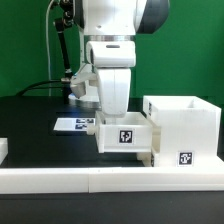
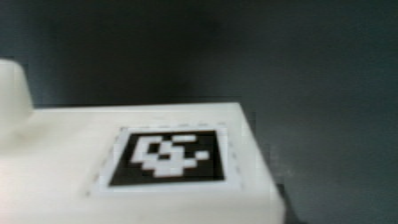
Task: Assemble drawer
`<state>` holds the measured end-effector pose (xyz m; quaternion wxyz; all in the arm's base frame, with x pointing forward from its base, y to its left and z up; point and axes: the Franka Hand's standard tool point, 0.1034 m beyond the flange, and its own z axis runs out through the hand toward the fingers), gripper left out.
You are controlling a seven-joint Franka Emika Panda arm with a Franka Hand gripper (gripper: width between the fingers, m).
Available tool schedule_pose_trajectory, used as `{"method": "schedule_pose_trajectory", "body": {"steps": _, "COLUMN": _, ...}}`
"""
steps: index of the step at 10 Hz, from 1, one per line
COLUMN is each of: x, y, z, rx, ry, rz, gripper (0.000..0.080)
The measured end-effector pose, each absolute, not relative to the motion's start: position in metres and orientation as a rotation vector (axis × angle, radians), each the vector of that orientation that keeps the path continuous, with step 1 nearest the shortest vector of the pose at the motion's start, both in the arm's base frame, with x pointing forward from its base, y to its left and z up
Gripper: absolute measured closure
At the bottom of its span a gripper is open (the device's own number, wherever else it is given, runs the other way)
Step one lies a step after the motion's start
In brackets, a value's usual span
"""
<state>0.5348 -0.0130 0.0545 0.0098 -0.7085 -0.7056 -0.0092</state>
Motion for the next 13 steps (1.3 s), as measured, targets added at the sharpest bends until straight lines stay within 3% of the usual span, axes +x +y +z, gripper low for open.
{"method": "schedule_pose_trajectory", "body": {"steps": 13, "x": 0.539, "y": -0.001, "z": 0.054, "rx": -2.224, "ry": -2.187, "rz": -0.037, "gripper": 0.0758}}
